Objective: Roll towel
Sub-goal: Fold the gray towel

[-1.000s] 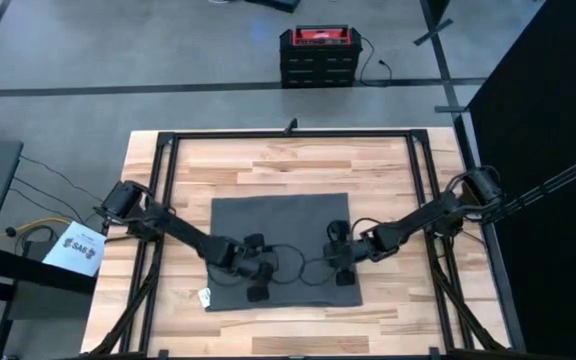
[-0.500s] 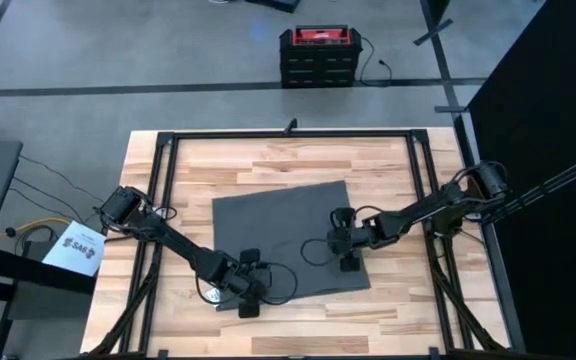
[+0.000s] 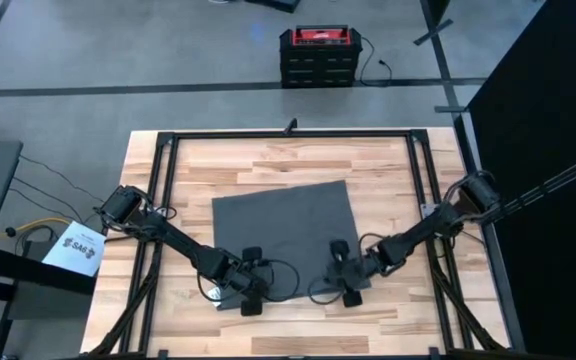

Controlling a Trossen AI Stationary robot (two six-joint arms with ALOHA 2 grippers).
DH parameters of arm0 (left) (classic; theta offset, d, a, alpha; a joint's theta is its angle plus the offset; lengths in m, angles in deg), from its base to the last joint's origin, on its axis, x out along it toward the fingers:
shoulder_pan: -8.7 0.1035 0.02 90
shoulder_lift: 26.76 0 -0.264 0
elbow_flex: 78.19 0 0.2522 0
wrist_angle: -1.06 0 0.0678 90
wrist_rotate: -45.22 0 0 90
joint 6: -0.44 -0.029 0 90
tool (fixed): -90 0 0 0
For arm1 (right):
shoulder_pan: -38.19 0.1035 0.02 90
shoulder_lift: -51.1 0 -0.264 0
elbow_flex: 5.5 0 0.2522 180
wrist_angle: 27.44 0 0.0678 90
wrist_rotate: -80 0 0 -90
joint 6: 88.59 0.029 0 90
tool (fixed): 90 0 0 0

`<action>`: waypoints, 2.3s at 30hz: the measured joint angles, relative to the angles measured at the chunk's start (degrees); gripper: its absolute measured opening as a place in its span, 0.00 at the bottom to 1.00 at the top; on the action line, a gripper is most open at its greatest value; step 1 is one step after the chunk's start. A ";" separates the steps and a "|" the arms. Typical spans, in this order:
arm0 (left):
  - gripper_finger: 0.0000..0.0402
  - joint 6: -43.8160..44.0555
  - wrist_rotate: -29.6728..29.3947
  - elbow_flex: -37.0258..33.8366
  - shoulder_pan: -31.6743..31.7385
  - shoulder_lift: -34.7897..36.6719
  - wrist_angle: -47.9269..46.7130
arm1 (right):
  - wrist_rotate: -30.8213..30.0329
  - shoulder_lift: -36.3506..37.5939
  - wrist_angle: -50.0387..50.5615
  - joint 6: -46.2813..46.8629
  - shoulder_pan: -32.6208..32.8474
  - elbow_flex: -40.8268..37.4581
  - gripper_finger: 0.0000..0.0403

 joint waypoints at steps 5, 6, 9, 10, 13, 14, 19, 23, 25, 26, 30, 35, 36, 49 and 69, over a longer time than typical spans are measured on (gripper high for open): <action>0.24 0.54 -0.11 0.00 0.33 0.00 -0.10 | 0.04 -0.05 -0.46 4.82 4.60 0.02 0.00; 0.24 0.67 -0.13 0.00 0.33 0.00 -0.19 | 0.15 0.13 -0.51 5.03 5.34 0.02 0.00; 0.24 1.46 -0.15 0.00 0.35 0.00 -0.37 | 0.13 0.27 -0.55 5.05 7.09 0.02 0.00; 0.24 1.72 -0.15 0.00 0.35 0.00 -0.36 | 0.12 0.27 -0.49 5.05 7.21 0.02 0.00; 0.24 1.94 -0.12 0.43 0.28 0.00 -0.42 | 0.12 0.27 -0.30 5.15 6.41 0.05 0.00; 0.24 1.94 -0.04 0.83 0.13 0.00 -0.27 | 0.09 0.27 0.08 5.32 5.64 0.07 0.00; 0.24 0.73 2.11 2.08 -1.40 0.00 2.76 | -0.20 0.27 1.06 5.23 2.37 0.07 0.00; 0.24 0.56 2.47 2.11 -2.16 -0.40 4.48 | -0.15 0.34 2.40 4.99 1.55 0.16 0.00; 0.24 1.30 2.79 2.12 -2.16 -1.27 4.43 | -0.21 0.38 2.86 4.27 1.53 0.17 0.00; 0.24 1.65 3.23 2.12 -2.15 -1.58 4.30 | -0.22 0.38 2.97 3.91 1.53 0.19 0.00; 0.24 3.36 5.32 2.12 -2.23 -2.96 4.77 | -0.17 0.50 3.59 3.66 1.17 0.24 0.00; 0.24 4.59 7.64 2.19 -2.44 -3.15 5.81 | -0.16 2.68 8.23 3.50 0.68 0.21 0.00; 0.24 4.54 8.02 2.19 -2.61 -3.15 6.10 | -0.13 3.47 9.49 3.50 0.68 0.14 0.00; 0.24 -14.06 -1.79 8.07 0.80 0.66 -1.43 | 1.64 11.12 11.81 10.57 4.90 0.07 0.00; 0.24 -12.57 -4.59 4.02 29.24 1.39 -33.95 | -8.69 12.45 45.22 -4.09 -14.37 -0.16 0.00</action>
